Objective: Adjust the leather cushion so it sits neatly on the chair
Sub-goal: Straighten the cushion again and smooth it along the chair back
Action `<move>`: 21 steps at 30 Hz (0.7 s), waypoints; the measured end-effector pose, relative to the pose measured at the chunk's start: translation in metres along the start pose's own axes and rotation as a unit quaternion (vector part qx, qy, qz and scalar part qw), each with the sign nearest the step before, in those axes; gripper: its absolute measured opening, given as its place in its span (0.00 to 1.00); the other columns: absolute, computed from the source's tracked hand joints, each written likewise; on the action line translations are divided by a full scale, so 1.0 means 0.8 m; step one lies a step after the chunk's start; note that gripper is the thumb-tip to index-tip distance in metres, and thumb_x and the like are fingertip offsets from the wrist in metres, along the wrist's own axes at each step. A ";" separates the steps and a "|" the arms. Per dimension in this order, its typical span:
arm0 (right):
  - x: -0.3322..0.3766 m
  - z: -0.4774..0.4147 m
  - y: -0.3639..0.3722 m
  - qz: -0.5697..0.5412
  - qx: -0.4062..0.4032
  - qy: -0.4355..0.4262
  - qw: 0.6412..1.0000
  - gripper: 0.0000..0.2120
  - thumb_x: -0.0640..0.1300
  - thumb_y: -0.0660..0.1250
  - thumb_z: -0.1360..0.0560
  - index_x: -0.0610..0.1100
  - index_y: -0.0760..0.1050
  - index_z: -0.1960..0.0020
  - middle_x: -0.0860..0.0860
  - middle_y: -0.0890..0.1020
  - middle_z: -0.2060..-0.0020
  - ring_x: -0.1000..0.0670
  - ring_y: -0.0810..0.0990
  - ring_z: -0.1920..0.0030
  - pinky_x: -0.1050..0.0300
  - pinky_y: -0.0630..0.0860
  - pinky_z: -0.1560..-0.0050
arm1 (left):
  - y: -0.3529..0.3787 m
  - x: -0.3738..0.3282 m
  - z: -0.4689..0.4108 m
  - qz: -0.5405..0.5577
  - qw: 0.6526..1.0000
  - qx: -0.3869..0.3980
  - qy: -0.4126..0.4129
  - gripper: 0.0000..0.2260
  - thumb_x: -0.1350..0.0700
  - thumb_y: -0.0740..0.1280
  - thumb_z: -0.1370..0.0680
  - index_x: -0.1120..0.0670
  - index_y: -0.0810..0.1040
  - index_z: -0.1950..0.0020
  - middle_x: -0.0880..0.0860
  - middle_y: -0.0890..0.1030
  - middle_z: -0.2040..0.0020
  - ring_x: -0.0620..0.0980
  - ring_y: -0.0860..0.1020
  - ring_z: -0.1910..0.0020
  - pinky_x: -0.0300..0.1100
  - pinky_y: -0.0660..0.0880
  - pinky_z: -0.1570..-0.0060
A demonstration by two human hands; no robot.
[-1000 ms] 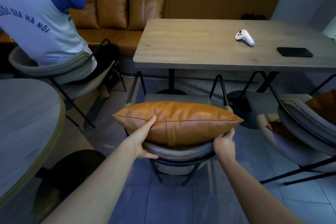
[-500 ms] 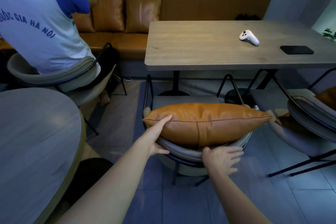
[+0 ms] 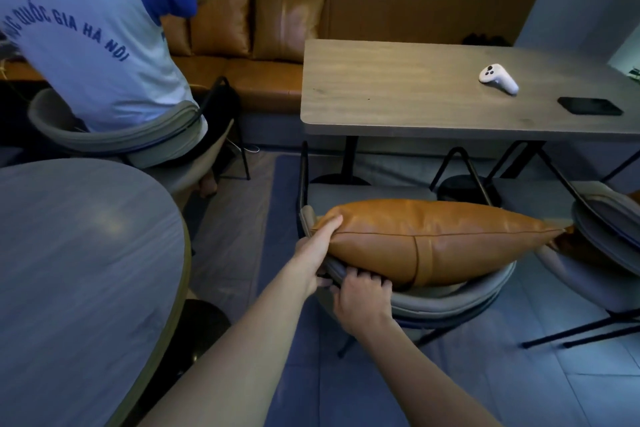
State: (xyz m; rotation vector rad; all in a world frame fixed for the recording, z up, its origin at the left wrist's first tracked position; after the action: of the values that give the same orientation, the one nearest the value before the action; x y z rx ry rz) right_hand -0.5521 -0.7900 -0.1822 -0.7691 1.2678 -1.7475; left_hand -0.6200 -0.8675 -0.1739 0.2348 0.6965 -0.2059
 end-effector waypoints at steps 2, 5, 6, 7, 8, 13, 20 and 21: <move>-0.001 -0.003 0.000 0.001 -0.023 0.017 1.000 0.17 0.51 0.58 0.17 0.45 0.69 0.32 0.43 0.79 0.36 0.40 0.76 0.35 0.42 0.66 0.34 | -0.002 -0.002 -0.006 0.005 1.000 0.011 0.009 0.41 0.35 0.76 0.33 0.53 0.68 0.27 0.57 0.77 0.37 0.60 0.77 0.42 0.60 0.76 0.42; -0.007 -0.002 -0.004 0.000 -0.044 0.020 0.999 0.16 0.44 0.60 0.20 0.47 0.69 0.33 0.45 0.80 0.38 0.42 0.77 0.36 0.42 0.66 0.35 | 0.005 -0.004 -0.012 0.015 0.999 0.029 0.014 0.39 0.39 0.77 0.31 0.54 0.67 0.26 0.57 0.76 0.34 0.60 0.77 0.40 0.62 0.76 0.40; -0.009 -0.002 -0.006 -0.003 -0.045 0.019 0.999 0.16 0.43 0.61 0.21 0.47 0.69 0.33 0.46 0.81 0.38 0.42 0.77 0.37 0.42 0.66 0.35 | 0.007 -0.005 -0.012 0.020 0.999 0.031 0.015 0.39 0.40 0.78 0.31 0.54 0.67 0.26 0.57 0.76 0.34 0.60 0.77 0.39 0.63 0.76 0.40; -0.011 -0.001 -0.007 -0.011 -0.048 0.017 0.999 0.16 0.43 0.62 0.22 0.47 0.70 0.34 0.46 0.81 0.40 0.43 0.77 0.37 0.42 0.65 0.35 | 0.008 -0.006 -0.013 0.027 0.999 0.029 0.016 0.39 0.41 0.78 0.31 0.54 0.68 0.27 0.58 0.77 0.34 0.60 0.77 0.40 0.64 0.76 0.40; -0.012 0.000 -0.009 -0.020 -0.055 0.015 0.998 0.16 0.42 0.63 0.22 0.47 0.71 0.35 0.47 0.82 0.41 0.43 0.78 0.38 0.43 0.66 0.36 | 0.008 -0.006 -0.014 0.032 0.999 0.026 0.017 0.38 0.41 0.77 0.31 0.55 0.68 0.27 0.57 0.77 0.35 0.60 0.77 0.40 0.64 0.76 0.41; -0.018 0.003 -0.009 -0.106 -0.106 0.013 0.989 0.08 0.36 0.70 0.33 0.44 0.76 0.55 0.44 0.83 0.62 0.38 0.82 0.56 0.41 0.69 0.47 | 0.011 0.002 -0.013 0.044 0.999 0.020 0.017 0.26 0.45 0.75 0.26 0.53 0.70 0.34 0.53 0.76 0.44 0.54 0.76 0.52 0.57 0.76 0.51; -0.013 0.016 -0.006 -0.100 -0.134 0.000 0.986 0.17 0.34 0.78 0.44 0.46 0.74 0.65 0.47 0.78 0.74 0.40 0.79 0.71 0.42 0.73 0.58 | 0.005 0.014 -0.011 0.059 0.998 0.018 0.026 0.20 0.48 0.74 0.25 0.54 0.72 0.39 0.53 0.79 0.48 0.54 0.78 0.52 0.55 0.77 0.55; -0.013 0.017 -0.005 -0.100 -0.140 -0.001 0.985 0.18 0.34 0.80 0.47 0.46 0.74 0.66 0.47 0.77 0.75 0.41 0.79 0.72 0.43 0.74 0.60 | 0.004 0.014 -0.011 0.059 0.998 0.019 0.025 0.20 0.48 0.74 0.25 0.54 0.72 0.39 0.54 0.78 0.48 0.54 0.78 0.52 0.55 0.78 0.56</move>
State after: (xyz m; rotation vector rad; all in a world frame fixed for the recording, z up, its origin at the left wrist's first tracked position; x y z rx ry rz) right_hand -0.5365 -0.7868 -0.1746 -1.0903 1.4991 -1.7424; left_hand -0.6159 -0.8636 -0.1874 0.3184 0.7255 -0.1004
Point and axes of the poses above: each hand's wrist, its own z-axis away from the middle knuckle, its own y-axis out of the palm, x = y × z, the point moved 9 cm from there along -z, towards the middle knuckle
